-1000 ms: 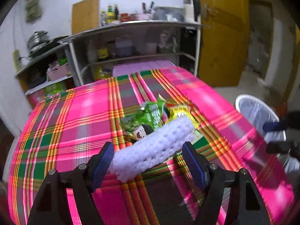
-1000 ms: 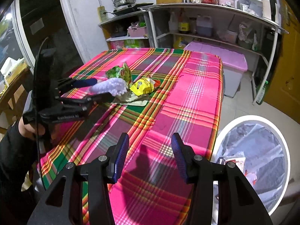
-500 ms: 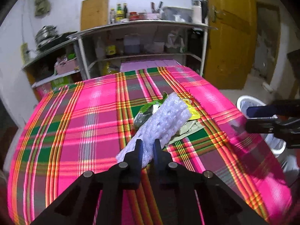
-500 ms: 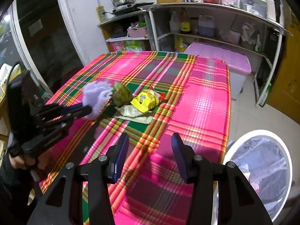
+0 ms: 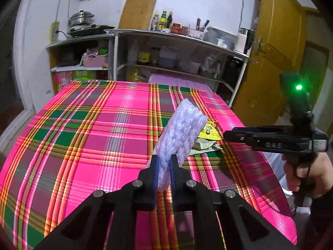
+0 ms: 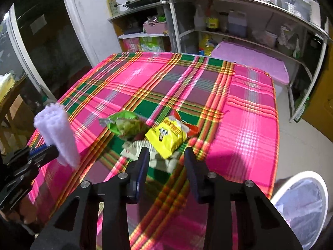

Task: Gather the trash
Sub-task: 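Grasp the yellow snack bag with the right tool while the left tool holds the foam sleeve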

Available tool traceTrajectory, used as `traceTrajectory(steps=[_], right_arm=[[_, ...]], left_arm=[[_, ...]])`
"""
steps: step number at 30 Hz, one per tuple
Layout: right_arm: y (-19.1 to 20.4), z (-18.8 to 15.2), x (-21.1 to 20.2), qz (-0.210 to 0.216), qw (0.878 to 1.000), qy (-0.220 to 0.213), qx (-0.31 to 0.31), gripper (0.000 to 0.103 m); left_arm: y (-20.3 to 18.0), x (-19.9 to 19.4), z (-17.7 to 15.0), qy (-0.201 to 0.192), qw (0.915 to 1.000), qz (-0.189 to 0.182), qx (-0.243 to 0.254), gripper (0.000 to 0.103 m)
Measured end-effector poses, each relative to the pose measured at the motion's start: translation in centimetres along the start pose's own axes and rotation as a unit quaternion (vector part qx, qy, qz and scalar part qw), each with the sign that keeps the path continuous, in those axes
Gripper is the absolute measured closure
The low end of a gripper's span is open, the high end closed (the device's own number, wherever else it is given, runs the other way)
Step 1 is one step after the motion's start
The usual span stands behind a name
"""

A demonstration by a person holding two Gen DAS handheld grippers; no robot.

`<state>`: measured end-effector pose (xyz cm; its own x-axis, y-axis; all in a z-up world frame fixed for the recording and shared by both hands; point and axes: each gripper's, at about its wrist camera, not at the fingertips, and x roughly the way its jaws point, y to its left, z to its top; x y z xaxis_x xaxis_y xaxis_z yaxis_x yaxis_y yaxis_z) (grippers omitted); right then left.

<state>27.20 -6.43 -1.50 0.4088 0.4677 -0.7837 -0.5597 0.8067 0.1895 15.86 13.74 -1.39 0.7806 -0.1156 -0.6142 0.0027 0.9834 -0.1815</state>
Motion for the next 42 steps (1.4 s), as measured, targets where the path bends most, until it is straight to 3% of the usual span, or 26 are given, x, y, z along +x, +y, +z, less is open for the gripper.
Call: traceTrajectory(steps=[7, 8, 10, 11, 18, 20, 26, 42], right_arm=[[-1.3, 1.8, 1.4, 0.012, 0.998, 0.003, 0.059, 0.066], [-1.4, 1.9, 1.5, 0.018, 0.997, 0.001, 0.069, 0.063], [-1.7, 2.1, 1.7, 0.026, 0.996, -0.003, 0.088, 0.044], [-1.7, 2.3, 1.9, 0.028, 0.995, -0.002, 0.093, 0.044], [-1.5, 2.6, 4.5, 0.012, 0.993, 0.028, 0.112, 0.044], [-1.7, 2.4, 4.5, 0.008, 0.993, 0.025, 0.115, 0.057], [-2.0, 1.8, 3.7, 0.009, 0.994, 0.016, 0.109, 0.063], [0.1, -4.7, -5.7, 0.009, 0.998, -0.047, 0.05, 0.063]], left_arm=[[0.8, -0.5, -0.3, -0.004, 0.9999, -0.001, -0.01, 0.093], [1.0, -0.5, -0.3, -0.005, 0.9999, -0.001, -0.012, 0.093], [1.2, -0.5, -0.4, -0.004, 0.9999, -0.002, -0.015, 0.093], [1.3, -0.5, -0.5, -0.004, 0.9999, -0.002, -0.017, 0.093], [1.7, -0.2, -0.6, -0.002, 0.9997, -0.003, -0.023, 0.093], [1.7, -0.3, -0.6, -0.002, 0.9997, -0.003, -0.024, 0.093], [2.1, -0.3, -0.7, -0.001, 0.9996, 0.0, -0.028, 0.093], [-1.5, -2.5, -1.6, -0.008, 0.9992, -0.01, -0.037, 0.093]])
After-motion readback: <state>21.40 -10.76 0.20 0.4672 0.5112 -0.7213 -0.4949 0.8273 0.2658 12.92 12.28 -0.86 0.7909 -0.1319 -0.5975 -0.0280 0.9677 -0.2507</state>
